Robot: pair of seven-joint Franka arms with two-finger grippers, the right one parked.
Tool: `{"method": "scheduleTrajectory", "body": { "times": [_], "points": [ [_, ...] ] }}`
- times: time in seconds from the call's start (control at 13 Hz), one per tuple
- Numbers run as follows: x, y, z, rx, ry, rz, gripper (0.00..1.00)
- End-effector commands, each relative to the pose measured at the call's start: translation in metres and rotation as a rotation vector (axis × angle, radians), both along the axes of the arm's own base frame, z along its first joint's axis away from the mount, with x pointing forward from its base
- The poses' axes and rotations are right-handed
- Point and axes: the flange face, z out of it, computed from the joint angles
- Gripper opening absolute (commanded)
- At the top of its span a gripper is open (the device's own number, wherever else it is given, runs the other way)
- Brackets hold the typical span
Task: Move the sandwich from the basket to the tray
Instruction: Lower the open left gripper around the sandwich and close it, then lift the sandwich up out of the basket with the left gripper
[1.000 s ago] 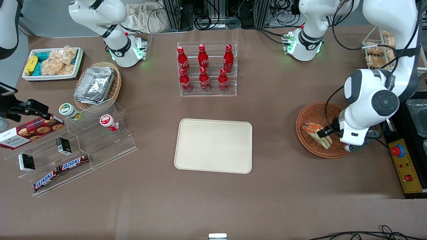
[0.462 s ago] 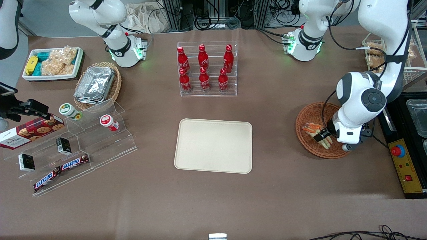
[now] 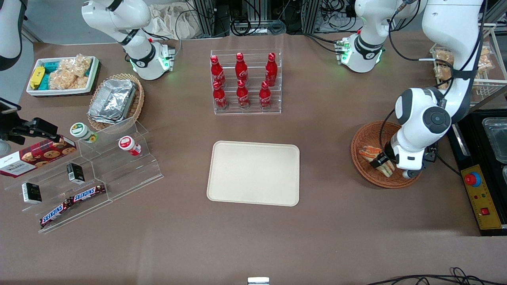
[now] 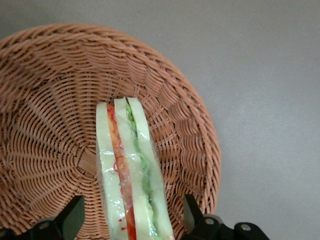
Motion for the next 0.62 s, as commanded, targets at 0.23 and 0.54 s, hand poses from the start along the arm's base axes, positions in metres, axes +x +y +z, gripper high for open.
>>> {"method": "scheduleTrajectory", "body": {
  "times": [0.23, 0.54],
  "points": [
    [-0.002, 0.003, -0.004, -0.006, -0.001, 0.071, 0.34],
    [0.000, 0.002, 0.028, 0.008, 0.032, 0.047, 0.00]
  ]
}}
